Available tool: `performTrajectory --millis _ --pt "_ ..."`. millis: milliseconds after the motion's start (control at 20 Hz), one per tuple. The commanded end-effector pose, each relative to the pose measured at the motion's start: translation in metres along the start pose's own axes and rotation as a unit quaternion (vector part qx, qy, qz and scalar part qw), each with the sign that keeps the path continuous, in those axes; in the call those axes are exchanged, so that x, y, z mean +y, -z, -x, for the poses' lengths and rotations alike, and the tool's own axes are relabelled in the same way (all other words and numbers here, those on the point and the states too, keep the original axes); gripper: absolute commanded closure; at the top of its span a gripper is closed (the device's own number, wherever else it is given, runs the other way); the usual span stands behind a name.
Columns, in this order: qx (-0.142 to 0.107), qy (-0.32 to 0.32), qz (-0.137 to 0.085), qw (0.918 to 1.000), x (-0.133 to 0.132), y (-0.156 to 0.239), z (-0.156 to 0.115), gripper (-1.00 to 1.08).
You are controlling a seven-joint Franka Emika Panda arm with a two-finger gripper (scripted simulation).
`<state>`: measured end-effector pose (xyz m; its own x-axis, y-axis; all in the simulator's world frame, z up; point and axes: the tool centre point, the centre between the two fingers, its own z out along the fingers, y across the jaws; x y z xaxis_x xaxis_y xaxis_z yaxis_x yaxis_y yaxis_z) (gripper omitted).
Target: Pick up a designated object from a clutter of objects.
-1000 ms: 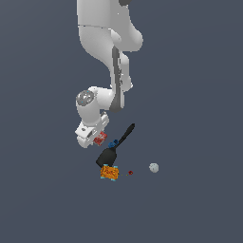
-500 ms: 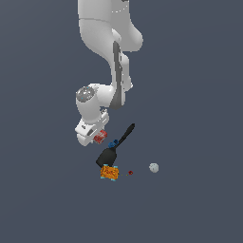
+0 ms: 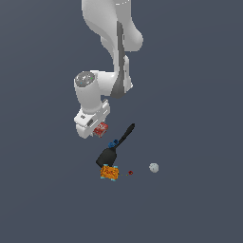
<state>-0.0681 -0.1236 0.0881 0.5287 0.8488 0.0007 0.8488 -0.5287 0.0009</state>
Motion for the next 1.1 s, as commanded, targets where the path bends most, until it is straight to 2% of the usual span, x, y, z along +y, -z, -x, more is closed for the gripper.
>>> performTrajectory --millis 0,1050 --pt "0.000 0.000 0.000 1.0000 -0.005 0.021 -0.001 1.08" --pt "-0.001 0.000 0.000 1.0000 -0.045 0.214 -0.014 1.08"
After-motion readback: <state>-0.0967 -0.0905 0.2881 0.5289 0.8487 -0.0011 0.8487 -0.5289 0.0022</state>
